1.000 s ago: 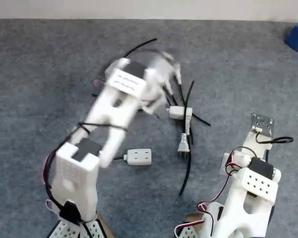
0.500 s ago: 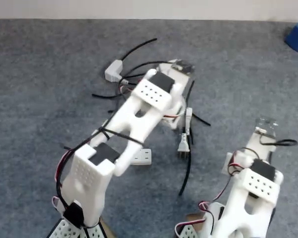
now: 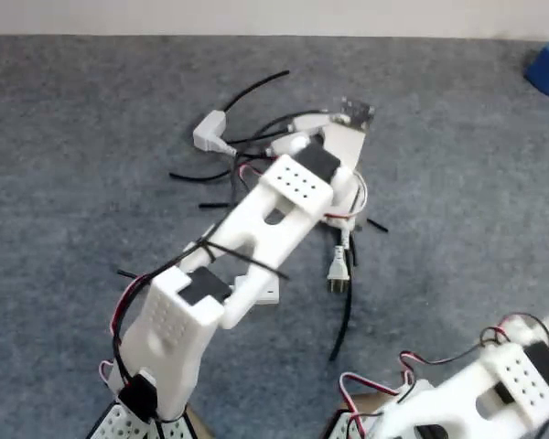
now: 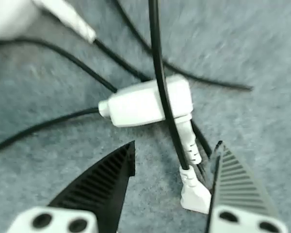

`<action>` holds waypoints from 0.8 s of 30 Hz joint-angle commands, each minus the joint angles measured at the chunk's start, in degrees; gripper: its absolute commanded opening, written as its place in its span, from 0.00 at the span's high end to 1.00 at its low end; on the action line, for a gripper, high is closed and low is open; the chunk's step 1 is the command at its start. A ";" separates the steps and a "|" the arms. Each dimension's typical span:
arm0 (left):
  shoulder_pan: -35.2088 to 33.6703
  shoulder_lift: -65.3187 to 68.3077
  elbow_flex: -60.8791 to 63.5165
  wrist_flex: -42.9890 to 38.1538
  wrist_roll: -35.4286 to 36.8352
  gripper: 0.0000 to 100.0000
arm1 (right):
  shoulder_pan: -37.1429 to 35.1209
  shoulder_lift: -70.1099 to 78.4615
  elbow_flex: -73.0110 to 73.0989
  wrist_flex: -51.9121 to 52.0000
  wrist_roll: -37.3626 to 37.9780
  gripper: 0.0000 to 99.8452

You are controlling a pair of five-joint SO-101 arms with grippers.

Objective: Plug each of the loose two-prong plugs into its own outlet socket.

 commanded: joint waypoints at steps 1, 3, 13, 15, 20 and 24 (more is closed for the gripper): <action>2.24 2.86 -0.92 -0.97 0.70 0.73 | 4.97 -1.36 0.04 -0.57 3.43 0.82; 2.33 4.79 -0.92 -1.67 0.70 0.74 | 5.85 -1.36 0.84 -0.75 5.71 0.82; 0.92 7.16 -0.92 -1.58 -1.76 0.84 | 5.67 -1.36 1.54 -0.66 6.33 0.82; 0.84 6.99 -1.01 -1.58 -5.89 0.85 | 5.49 -1.36 1.54 -0.66 6.33 0.82; 1.27 4.44 -1.10 4.48 -13.45 0.90 | 5.41 -1.36 1.54 -0.66 6.42 0.82; 0.84 2.33 -1.01 10.11 -14.59 0.91 | 5.41 -1.36 1.54 -0.66 6.42 0.82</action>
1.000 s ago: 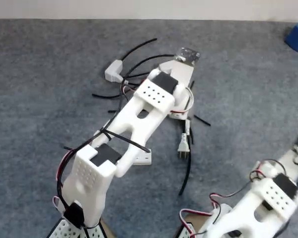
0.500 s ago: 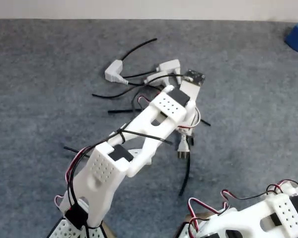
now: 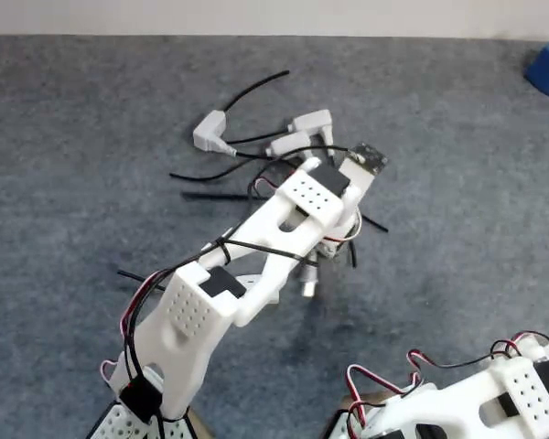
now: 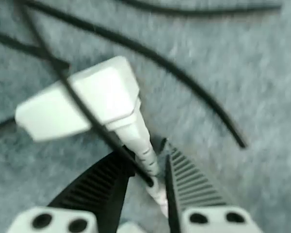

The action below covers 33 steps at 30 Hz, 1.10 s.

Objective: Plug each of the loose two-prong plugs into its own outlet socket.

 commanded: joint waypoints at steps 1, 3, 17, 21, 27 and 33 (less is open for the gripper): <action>-0.40 -5.41 -0.92 7.12 -1.58 0.91 | 0.22 -1.36 -0.22 -0.66 0.70 0.82; 0.22 -6.29 -1.01 9.05 -1.41 0.91 | 0.22 -1.36 -0.22 -0.66 0.70 0.82; -4.09 -11.65 -6.37 10.11 -4.22 0.91 | 0.22 -1.36 -0.22 -0.66 3.87 0.82; -4.88 -11.65 -2.59 6.77 -4.22 0.83 | 0.22 -1.36 -0.13 -0.57 4.04 0.82; -4.09 -11.65 2.51 0.97 -7.82 0.81 | 0.66 -1.36 -0.13 -0.57 4.22 0.82; -3.82 -6.90 2.86 -1.67 -8.62 0.82 | 0.31 -1.36 -0.13 -0.57 4.22 0.82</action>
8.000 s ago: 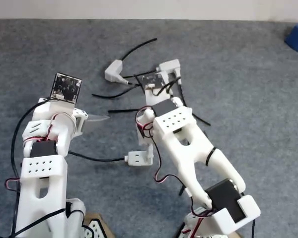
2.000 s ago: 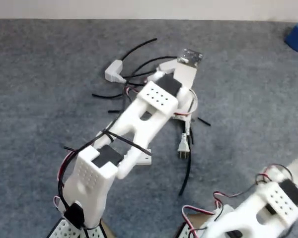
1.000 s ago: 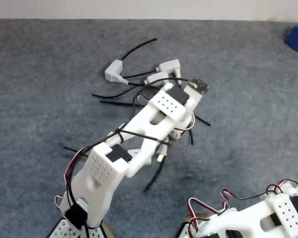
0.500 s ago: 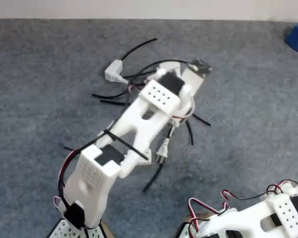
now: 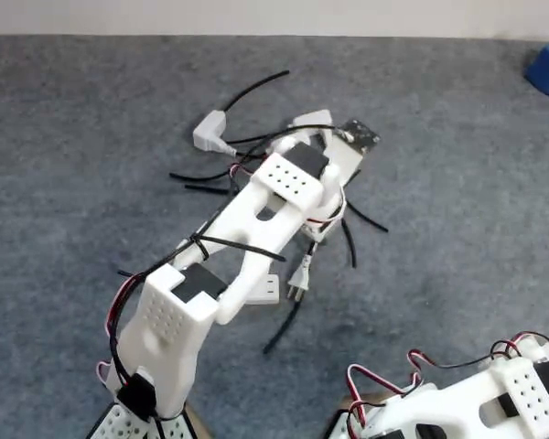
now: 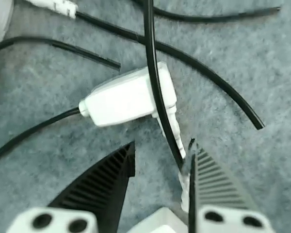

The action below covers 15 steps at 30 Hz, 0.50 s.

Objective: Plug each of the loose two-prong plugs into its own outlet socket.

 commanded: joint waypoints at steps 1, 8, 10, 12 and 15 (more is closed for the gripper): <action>0.31 3.65 -1.63 -1.49 -0.79 0.82 | 0.13 -1.36 -0.31 -0.57 0.62 0.82; 0.75 17.01 -15.69 1.49 -0.88 0.82 | 0.04 -1.36 -0.31 -0.57 0.62 0.82; 1.45 19.30 -21.67 4.66 -2.37 0.89 | 0.04 -1.36 -0.31 -0.57 0.62 0.82; 1.98 20.97 -27.47 7.38 -7.30 0.98 | 0.04 -1.36 -0.31 -0.57 0.62 0.82; 2.24 22.64 -36.79 11.08 -10.73 0.99 | 0.04 -1.36 -0.31 -0.57 0.62 0.82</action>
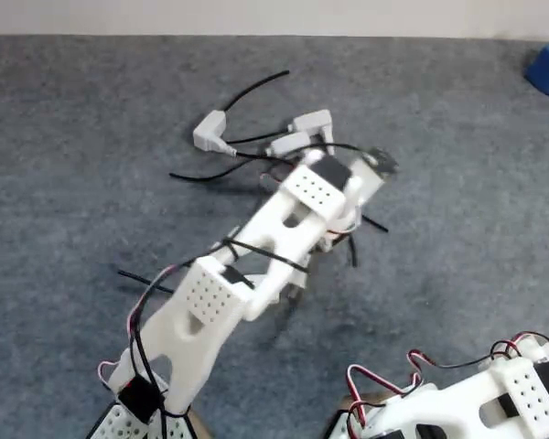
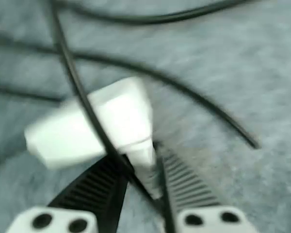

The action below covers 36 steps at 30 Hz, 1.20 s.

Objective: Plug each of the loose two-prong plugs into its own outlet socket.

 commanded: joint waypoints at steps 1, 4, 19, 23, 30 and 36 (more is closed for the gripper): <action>0.13 1.27 -15.69 3.69 -5.01 0.99 | 0.04 -1.36 -0.31 -0.57 0.62 0.82; -0.48 1.98 -23.16 4.04 -5.01 0.97 | 0.04 -1.36 -0.31 -0.57 0.62 0.82; -9.19 2.07 -40.31 -14.51 -0.97 0.91 | 0.04 -1.36 -0.22 1.10 0.70 0.82; -15.52 2.07 -38.29 -23.65 -0.97 0.86 | 0.04 -1.45 -0.31 3.74 0.70 0.82; -27.47 2.07 -35.91 -31.74 -1.14 0.74 | -0.04 -1.45 -0.48 3.56 0.70 0.82; -33.45 2.15 -33.98 -25.23 -8.18 0.65 | -1.54 -1.45 -0.40 3.82 0.79 0.82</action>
